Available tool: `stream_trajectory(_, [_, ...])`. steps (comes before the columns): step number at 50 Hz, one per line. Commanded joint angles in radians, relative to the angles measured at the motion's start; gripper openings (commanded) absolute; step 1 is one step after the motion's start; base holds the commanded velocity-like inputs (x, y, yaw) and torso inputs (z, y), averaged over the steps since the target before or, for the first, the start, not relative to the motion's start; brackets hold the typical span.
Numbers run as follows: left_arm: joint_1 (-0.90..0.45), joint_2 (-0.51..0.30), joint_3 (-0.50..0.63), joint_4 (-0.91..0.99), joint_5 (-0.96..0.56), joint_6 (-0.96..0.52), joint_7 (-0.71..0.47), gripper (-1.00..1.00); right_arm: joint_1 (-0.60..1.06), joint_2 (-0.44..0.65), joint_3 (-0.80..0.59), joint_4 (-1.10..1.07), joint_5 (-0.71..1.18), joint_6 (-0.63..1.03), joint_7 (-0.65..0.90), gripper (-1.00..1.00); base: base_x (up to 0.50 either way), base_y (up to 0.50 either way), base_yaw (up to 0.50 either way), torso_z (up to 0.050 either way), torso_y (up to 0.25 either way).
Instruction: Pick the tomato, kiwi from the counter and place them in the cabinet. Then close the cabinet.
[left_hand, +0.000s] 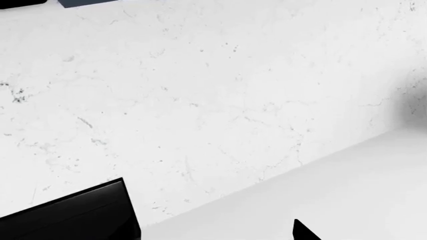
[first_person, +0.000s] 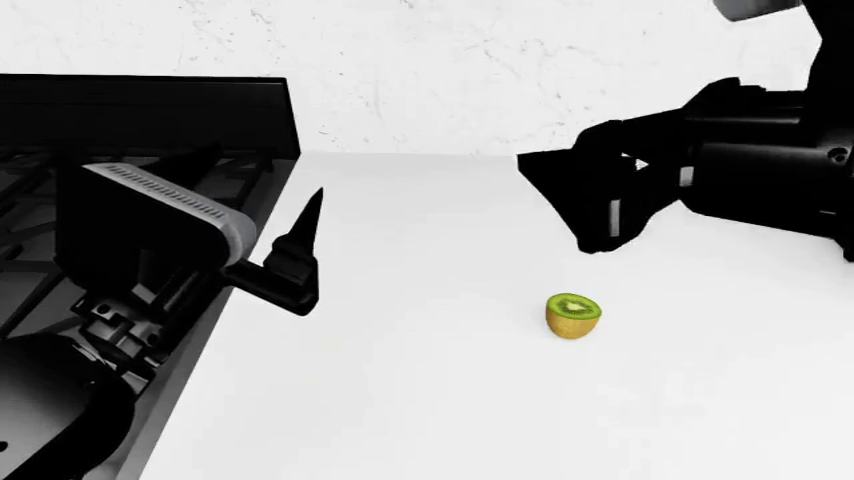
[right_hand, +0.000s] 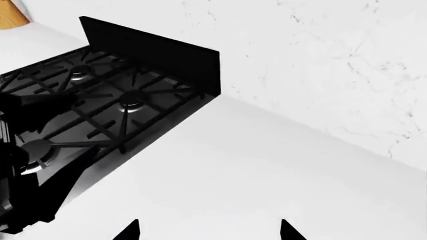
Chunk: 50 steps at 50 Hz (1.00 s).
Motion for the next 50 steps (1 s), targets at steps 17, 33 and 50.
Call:
stream_trajectory(17, [0.013, -0.004, 0.012, -0.006, 0.008, 0.019, -0.002, 1.0, -0.04, 0.092, 0.013, -0.133, 0.103, -0.014, 0.026, 1.0, 0.0, 0.0, 0.0, 0.0, 0.0])
stream_trajectory(33, [0.018, -0.005, 0.02, -0.014, 0.015, 0.03, -0.001, 1.0, -0.064, 0.153, 0.037, -0.204, 0.149, -0.043, 0.034, 1.0, 0.0, 0.0, 0.0, 0.0, 0.0])
stream_trajectory(50, [0.024, -0.008, 0.026, -0.021, 0.02, 0.044, 0.001, 1.0, -0.175, 0.176, 0.049, -0.244, 0.092, -0.087, -0.004, 1.0, 0.0, 0.0, 0.0, 0.0, 0.0])
